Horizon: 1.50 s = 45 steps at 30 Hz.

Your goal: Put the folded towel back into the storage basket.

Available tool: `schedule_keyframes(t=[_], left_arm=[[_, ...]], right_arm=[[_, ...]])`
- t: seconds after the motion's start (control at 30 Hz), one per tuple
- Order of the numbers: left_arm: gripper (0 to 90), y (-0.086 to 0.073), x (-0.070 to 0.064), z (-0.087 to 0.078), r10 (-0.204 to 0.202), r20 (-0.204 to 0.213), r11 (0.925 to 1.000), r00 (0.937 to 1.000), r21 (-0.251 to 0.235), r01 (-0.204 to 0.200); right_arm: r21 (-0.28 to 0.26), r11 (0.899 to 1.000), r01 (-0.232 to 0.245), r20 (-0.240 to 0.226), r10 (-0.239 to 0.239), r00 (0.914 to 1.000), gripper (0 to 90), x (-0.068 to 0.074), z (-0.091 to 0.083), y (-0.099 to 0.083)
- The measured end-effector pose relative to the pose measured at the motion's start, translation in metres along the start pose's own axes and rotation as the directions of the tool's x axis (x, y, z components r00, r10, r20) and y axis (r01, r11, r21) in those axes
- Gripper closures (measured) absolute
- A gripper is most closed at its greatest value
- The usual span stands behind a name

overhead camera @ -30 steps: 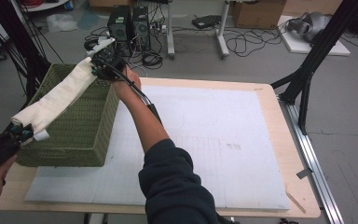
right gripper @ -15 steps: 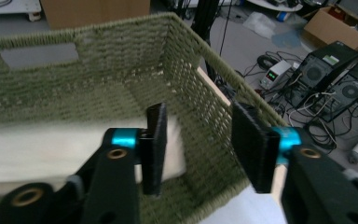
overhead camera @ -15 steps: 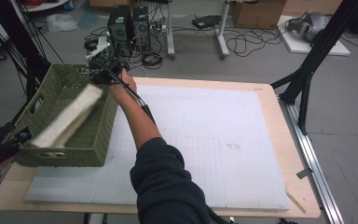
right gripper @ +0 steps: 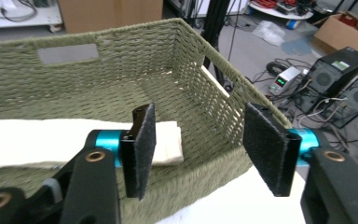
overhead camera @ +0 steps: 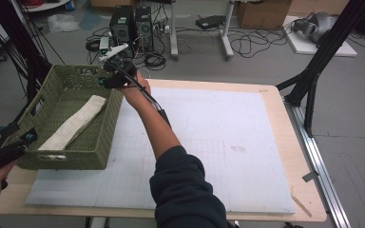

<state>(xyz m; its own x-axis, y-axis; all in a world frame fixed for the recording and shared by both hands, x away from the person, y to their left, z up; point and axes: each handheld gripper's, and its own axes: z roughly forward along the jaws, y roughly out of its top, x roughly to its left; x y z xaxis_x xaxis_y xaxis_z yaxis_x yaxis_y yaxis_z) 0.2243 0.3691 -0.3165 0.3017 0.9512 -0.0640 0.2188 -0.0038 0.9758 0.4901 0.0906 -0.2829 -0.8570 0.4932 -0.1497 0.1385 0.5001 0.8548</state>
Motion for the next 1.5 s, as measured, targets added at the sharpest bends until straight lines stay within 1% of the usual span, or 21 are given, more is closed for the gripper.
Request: schedule_keyframes(t=[0.07, 0.1, 0.17, 0.27, 0.3, 0.37, 0.4, 0.43, 0.53, 0.73, 0.77, 0.8, 0.87, 0.9, 0.93, 1.03, 1.13, 1.23, 1.3, 1.43, 1.5], left_arm=[[35.0, 0.001, -0.005, 0.004, -0.016, 0.063, 0.9999, 0.9979, -0.003, 0.016], [34.9, 0.002, -0.008, 0.006, -0.013, 0.075, 0.9999, 0.9971, -0.004, 0.013], [32.2, 0.003, -0.015, 0.012, -0.003, 0.094, 1.0, 0.9955, -0.002, 0.003], [29.4, 0.004, -0.027, 0.022, 0.004, 0.116, 1.0, 0.9932, 0.006, -0.005], [27.0, 0.005, -0.032, 0.025, 0.007, 0.121, 0.9999, 0.9926, 0.01, -0.009], [25.3, 0.005, -0.041, 0.033, 0.015, 0.154, 0.9997, 0.988, 0.015, -0.018], [25.3, 0.005, -0.046, 0.037, 0.019, 0.176, 0.9997, 0.9842, 0.015, -0.022], [25.3, 0.005, -0.05, 0.04, 0.025, 0.188, 0.9995, 0.9818, 0.017, -0.028], [24.8, 0.004, -0.067, 0.055, 0.043, 0.244, 0.9984, 0.9687, 0.025, -0.051], [23.8, 0.001, -0.097, 0.08, 0.05, 0.309, 0.9975, 0.9498, 0.032, -0.063], [23.9, 0.001, -0.101, 0.084, 0.053, 0.318, 0.9972, 0.9467, 0.033, -0.067], [23.9, 0.001, -0.105, 0.088, 0.05, 0.33, 0.9973, 0.9426, 0.035, -0.065], [24.0, 0.0, -0.114, 0.095, 0.048, 0.358, 0.997, 0.9325, 0.039, -0.066], [24.0, -0.001, -0.118, 0.099, 0.052, 0.374, 0.9965, 0.926, 0.041, -0.072], [24.0, -0.001, -0.123, 0.102, 0.051, 0.384, 0.9966, 0.9218, 0.041, -0.072], [24.1, -0.003, -0.136, 0.112, 0.059, 0.409, 0.9955, 0.9106, 0.043, -0.084], [24.0, -0.005, -0.146, 0.122, 0.061, 0.422, 0.9954, 0.9043, 0.041, -0.086], [24.1, -0.007, -0.157, 0.13, 0.06, 0.44, 0.9953, 0.8959, 0.042, -0.087], [24.1, -0.008, -0.163, 0.136, 0.065, 0.454, 0.9949, 0.8885, 0.039, -0.093], [24.1, -0.012, -0.175, 0.146, 0.074, 0.476, 0.994, 0.8765, 0.036, -0.104], [24.0, -0.015, -0.181, 0.151, 0.083, 0.489, 0.9923, 0.8684, 0.04, -0.117]], right_arm=[[-0.006, 1.0, -0.005, -0.011, 0.005, 0.9999, 39.7, -0.003, -0.01, -0.004], [-0.014, 1.0, -0.003, -0.016, 0.003, 0.9999, 37.6, -0.005, -0.016, -0.006], [-0.026, 1.0, 0.013, 0.001, -0.013, 0.9999, 31.6, -0.007, -0.028, -0.012], [-0.04, 0.999, -0.004, 0.014, 0.005, 0.9999, 25.8, -0.013, -0.046, -0.025], [-0.037, 0.999, -0.012, 0.018, 0.012, 0.9998, 22.7, -0.015, -0.052, -0.029], [-0.04, 0.999, -0.029, 0.032, 0.031, 0.999, 21.4, -0.02, -0.065, -0.04], [-0.042, 0.998, -0.036, 0.035, 0.037, 0.9987, 21.3, -0.022, -0.072, -0.045], [-0.045, 0.998, -0.04, 0.038, 0.042, 0.9984, 21.1, -0.025, -0.079, -0.05], [-0.051, 0.997, -0.062, 0.055, 0.065, 0.9963, 19.6, -0.032, -0.1, -0.067], [-0.056, 0.994, -0.099, 0.094, 0.103, 0.9902, 18.9, -0.043, -0.141, -0.103], [-0.059, 0.992, -0.115, 0.098, 0.121, 0.9879, 18.8, -0.045, -0.147, -0.109], [-0.06, 0.99, -0.124, 0.107, 0.13, 0.9857, 18.8, -0.046, -0.154, -0.116], [-0.064, 0.99, -0.128, 0.125, 0.136, 0.9828, 18.7, -0.049, -0.168, -0.128], [-0.064, 0.989, -0.133, 0.134, 0.14, 0.981, 18.7, -0.049, -0.175, -0.133], [-0.067, 0.989, -0.135, 0.141, 0.143, 0.9796, 18.7, -0.05, -0.182, -0.139], [-0.072, 0.986, -0.147, 0.17, 0.158, 0.9728, 17.3, -0.052, -0.201, -0.154], [-0.087, 0.983, -0.164, 0.187, 0.178, 0.966, 17.0, -0.051, -0.22, -0.17], [-0.08, 0.982, -0.171, 0.217, 0.185, 0.9586, 14.9, -0.051, -0.236, -0.184], [-0.082, 0.979, -0.187, 0.237, 0.201, 0.9505, 11.8, -0.05, -0.247, -0.193], [-0.093, 0.974, -0.206, 0.266, 0.224, 0.9377, 11.8, -0.048, -0.266, -0.213], [-0.08, 0.973, -0.216, 0.282, 0.23, 0.9314, 11.8, -0.047, -0.275, -0.225]])
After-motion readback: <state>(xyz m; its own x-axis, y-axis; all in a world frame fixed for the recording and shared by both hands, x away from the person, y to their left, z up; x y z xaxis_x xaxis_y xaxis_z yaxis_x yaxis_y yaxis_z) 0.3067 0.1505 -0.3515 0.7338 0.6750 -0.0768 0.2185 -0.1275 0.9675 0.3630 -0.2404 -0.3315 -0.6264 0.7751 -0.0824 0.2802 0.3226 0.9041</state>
